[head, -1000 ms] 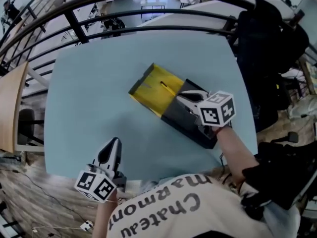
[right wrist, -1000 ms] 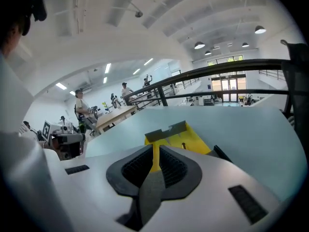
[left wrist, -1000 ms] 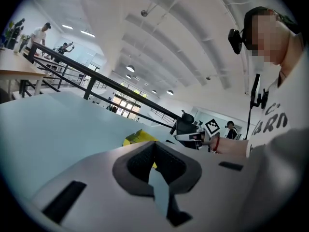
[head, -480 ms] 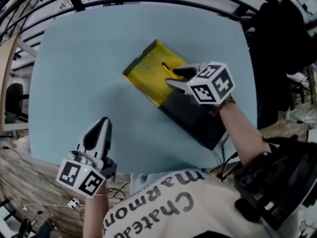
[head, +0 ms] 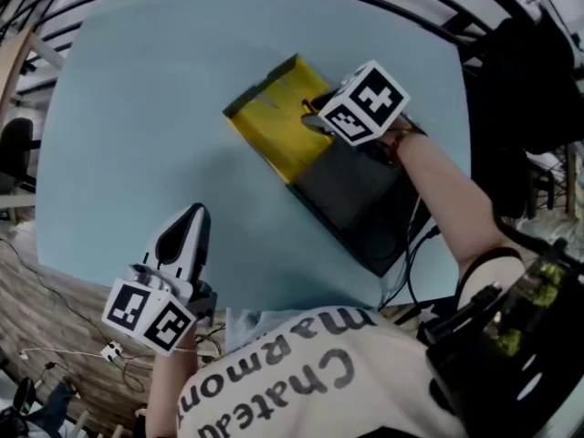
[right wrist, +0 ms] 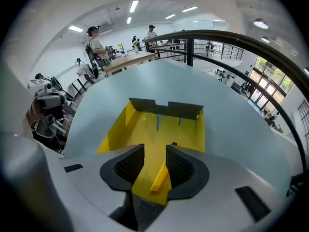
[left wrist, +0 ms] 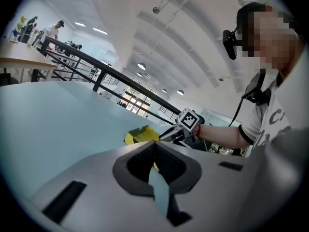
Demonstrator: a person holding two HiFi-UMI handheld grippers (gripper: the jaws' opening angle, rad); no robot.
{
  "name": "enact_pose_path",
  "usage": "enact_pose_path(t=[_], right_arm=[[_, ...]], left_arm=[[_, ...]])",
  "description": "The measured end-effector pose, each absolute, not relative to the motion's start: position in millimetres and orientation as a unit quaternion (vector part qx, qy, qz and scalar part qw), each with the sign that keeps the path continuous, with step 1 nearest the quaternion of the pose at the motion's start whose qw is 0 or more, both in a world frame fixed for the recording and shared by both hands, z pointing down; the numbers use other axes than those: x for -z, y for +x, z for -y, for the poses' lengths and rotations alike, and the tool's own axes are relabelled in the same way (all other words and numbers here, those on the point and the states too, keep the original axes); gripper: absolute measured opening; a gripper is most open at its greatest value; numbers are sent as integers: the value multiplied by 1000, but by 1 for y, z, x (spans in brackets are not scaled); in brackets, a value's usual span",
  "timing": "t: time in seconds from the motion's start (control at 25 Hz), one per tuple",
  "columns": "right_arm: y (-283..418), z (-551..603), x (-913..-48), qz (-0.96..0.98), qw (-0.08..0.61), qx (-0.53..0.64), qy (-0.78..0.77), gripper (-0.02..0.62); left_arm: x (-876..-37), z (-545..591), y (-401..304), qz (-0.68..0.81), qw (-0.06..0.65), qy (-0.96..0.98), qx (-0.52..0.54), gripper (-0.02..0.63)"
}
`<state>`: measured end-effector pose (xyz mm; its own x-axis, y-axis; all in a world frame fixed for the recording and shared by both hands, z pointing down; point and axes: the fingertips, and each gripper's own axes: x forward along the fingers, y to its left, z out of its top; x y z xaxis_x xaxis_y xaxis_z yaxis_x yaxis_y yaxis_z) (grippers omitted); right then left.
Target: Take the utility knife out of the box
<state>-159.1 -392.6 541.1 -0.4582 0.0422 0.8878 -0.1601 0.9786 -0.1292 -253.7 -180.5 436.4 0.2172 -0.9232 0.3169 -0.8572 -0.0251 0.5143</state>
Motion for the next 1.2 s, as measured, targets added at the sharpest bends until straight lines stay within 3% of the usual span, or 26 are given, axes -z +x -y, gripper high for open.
enact_pose_path(t=[0.28, 0.72, 1.2], right_arm=[[-163, 409, -559, 810, 568, -125, 74, 115], [-157, 418, -588, 758, 641, -96, 69, 115], [-157, 414, -589, 757, 644, -87, 71, 84]], left_arm=[[-443, 173, -251, 622, 316, 715, 45, 2], [-456, 153, -267, 633, 332, 697, 54, 2], [-462, 151, -269, 619, 345, 703, 63, 2]])
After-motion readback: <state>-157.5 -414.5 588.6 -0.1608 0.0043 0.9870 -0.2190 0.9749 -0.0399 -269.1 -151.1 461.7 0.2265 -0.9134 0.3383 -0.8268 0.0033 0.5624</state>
